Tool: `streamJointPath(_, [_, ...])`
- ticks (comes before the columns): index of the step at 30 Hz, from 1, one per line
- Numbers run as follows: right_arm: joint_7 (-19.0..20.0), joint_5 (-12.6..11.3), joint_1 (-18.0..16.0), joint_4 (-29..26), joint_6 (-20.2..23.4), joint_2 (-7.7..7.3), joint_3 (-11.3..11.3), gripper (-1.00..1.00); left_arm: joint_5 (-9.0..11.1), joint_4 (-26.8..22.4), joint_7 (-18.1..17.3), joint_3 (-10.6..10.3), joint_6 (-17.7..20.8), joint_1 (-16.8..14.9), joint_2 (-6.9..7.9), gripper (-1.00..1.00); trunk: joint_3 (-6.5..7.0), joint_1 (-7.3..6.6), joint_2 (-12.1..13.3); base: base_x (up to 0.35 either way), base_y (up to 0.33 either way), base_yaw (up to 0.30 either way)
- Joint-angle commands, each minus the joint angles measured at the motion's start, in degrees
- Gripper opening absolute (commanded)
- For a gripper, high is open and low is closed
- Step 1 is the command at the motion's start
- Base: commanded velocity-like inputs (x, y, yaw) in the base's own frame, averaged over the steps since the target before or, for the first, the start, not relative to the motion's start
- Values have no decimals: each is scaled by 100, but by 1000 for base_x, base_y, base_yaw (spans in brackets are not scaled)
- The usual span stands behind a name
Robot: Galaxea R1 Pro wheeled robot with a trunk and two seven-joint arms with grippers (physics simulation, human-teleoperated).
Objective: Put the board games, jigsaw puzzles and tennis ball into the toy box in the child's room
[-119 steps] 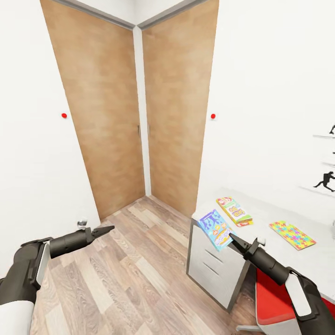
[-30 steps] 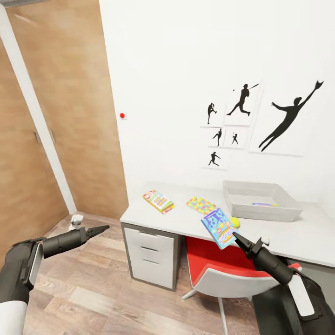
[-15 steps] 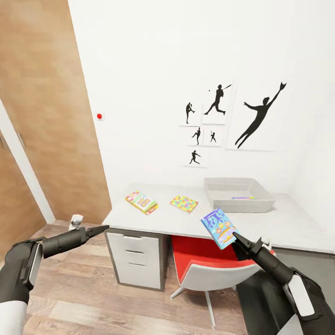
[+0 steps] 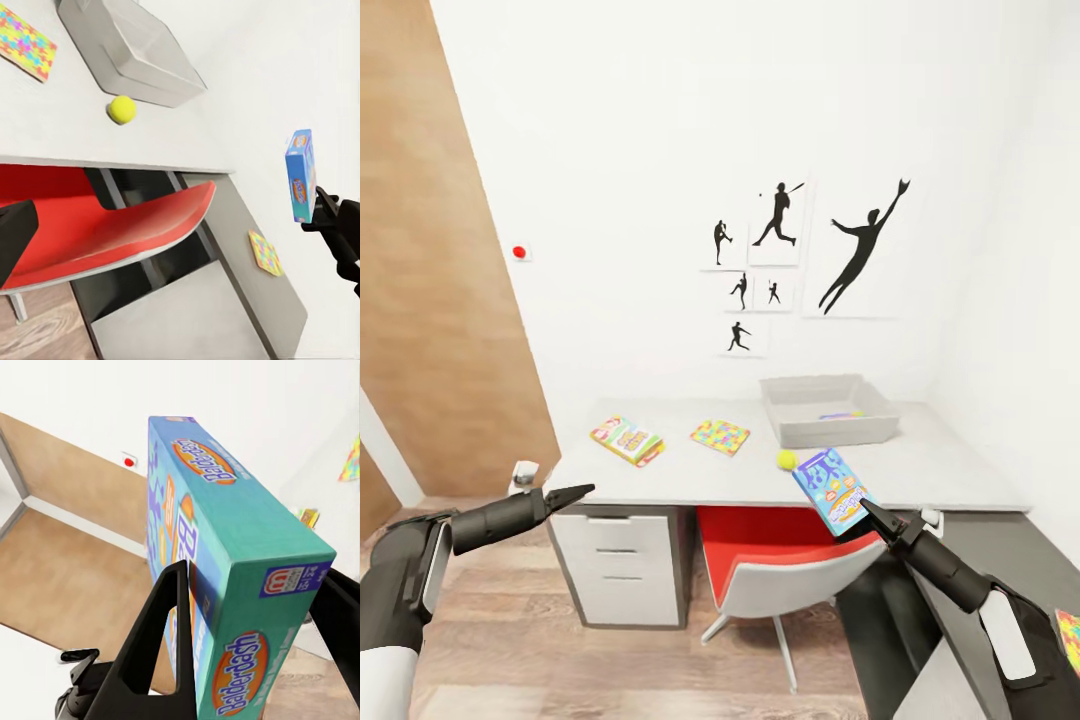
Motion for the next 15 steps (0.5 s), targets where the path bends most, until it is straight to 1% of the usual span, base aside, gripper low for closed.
streamJointPath(1, [10, -33, -8, 2, 43, 1, -5, -100, -20, -3, -36, 9, 60, -5, 0, 100, -13, 4, -14, 0, 0, -259])
streamJointPath(5, [10, -33, -8, 2, 43, 1, -5, -100, -21, -3, -36, 9, 60, -5, -1, 100, -13, 4, -14, 23, 0, -258])
streamJointPath(8, [10, -33, -8, 2, 43, 1, -5, -100, -19, -3, -36, 9, 60, -5, -1, 100, -13, 4, -14, 109, 0, -257])
streamJointPath(12, [17, -33, -8, 2, 37, 1, -5, -100, -17, -3, -36, 10, 60, -5, 4, 100, -15, 4, -14, 230, 0, -245])
streamJointPath(15, [18, -33, -8, 2, 35, 1, -5, -100, -19, -3, -36, 12, 54, -5, 4, 100, -17, 4, -14, 282, 0, -106])
